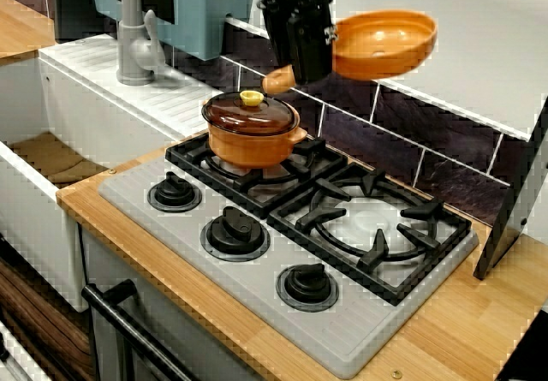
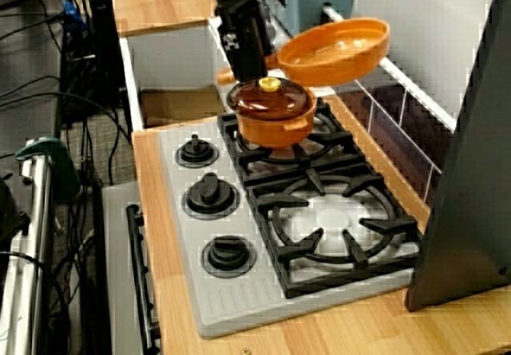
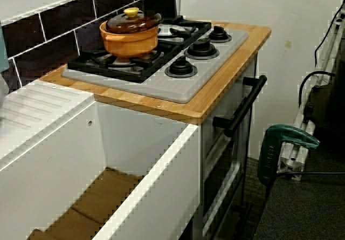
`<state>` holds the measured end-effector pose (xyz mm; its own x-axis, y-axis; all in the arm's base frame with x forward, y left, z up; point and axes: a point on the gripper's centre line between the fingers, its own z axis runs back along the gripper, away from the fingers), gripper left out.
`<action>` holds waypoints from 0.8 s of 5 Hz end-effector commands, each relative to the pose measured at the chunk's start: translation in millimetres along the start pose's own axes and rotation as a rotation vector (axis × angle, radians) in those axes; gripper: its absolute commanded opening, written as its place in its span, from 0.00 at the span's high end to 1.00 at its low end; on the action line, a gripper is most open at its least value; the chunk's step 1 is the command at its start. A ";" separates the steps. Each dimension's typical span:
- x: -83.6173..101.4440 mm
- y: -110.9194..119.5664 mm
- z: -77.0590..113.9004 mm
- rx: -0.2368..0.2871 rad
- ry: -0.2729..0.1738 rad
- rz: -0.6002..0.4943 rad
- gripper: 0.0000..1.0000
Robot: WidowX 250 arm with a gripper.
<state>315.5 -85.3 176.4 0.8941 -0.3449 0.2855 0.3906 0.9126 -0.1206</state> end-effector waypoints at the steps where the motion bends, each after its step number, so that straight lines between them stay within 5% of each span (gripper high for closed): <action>1: -1.2 5.2 -21.9 0.045 0.027 -0.030 1.00; 4: -9.3 3.2 -50.8 0.075 0.062 -0.096 1.00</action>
<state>318.9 -92.1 115.2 0.8784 -0.4319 0.2047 0.4470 0.8940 -0.0317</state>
